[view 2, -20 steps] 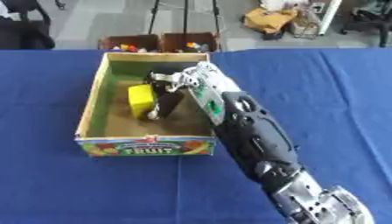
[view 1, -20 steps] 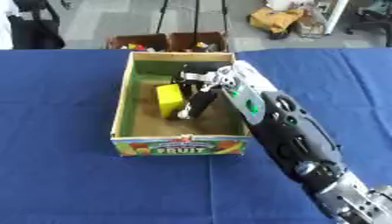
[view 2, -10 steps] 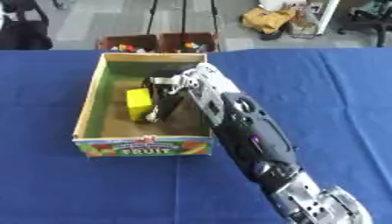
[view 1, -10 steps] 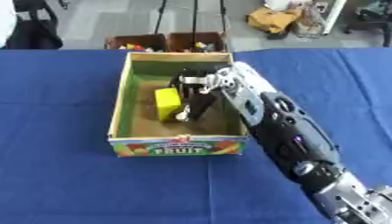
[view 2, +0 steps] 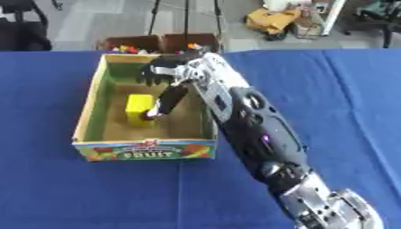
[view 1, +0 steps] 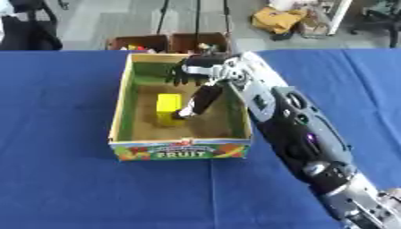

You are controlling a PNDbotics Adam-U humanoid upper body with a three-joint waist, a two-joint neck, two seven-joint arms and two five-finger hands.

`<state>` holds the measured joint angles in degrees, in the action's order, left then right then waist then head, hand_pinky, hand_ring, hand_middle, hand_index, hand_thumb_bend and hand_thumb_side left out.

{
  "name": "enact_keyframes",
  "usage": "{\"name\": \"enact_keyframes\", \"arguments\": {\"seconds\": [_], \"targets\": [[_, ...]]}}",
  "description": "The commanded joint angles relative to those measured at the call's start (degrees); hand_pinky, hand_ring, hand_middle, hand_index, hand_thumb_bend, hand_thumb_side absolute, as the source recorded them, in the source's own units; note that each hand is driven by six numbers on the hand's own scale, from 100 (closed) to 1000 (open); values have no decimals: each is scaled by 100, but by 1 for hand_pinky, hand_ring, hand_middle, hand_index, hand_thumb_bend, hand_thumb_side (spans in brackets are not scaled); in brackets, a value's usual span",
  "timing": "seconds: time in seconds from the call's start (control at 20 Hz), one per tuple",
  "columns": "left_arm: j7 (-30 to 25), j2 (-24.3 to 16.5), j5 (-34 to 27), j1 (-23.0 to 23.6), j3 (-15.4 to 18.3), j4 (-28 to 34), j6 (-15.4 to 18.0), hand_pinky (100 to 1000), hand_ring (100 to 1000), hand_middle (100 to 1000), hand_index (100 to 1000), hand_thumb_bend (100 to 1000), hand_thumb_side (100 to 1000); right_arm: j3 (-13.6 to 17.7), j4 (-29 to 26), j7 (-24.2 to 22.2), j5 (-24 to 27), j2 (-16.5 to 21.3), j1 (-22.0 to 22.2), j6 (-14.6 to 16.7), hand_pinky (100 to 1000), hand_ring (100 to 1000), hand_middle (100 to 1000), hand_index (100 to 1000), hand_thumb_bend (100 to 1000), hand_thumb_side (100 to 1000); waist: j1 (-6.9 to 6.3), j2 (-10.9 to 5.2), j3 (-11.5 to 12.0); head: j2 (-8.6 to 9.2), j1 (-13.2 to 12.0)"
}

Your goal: Pick up objects on the table and place them in the box.

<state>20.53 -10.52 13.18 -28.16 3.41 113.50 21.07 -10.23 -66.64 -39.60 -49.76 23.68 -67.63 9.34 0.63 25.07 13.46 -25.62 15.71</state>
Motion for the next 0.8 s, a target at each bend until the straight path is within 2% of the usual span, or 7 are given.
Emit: {"name": "enact_keyframes", "arguments": {"seconds": [0.05,0.2,0.45,0.6,0.8], "targets": [[2,-88,11,-14,22,109,-21,466,775,840,892,100,1000,96,-420,73,174,255,-165,-68,630,779,736,888,453,472,36,-191,-14,69,-27],[10,-97,18,-3,32,109,-24,466,775,840,892,100,1000,167,-833,145,358,417,-126,-180,628,774,731,882,425,495,12,-195,-51,75,-48],[33,-117,35,6,53,109,-21,466,775,840,892,100,1000,357,-1831,383,747,831,102,-502,624,768,721,874,417,505,-24,-188,-123,73,-101],[56,-130,50,4,69,109,-15,467,775,840,891,100,1000,535,-2588,627,1014,1173,439,-763,609,755,705,867,433,499,-45,-175,-159,79,-148],[84,-138,67,-1,88,109,-9,466,774,840,890,100,1000,891,-3648,1148,1398,1534,1020,-1238,597,739,682,860,383,506,-83,-149,-209,81,-232]]}}
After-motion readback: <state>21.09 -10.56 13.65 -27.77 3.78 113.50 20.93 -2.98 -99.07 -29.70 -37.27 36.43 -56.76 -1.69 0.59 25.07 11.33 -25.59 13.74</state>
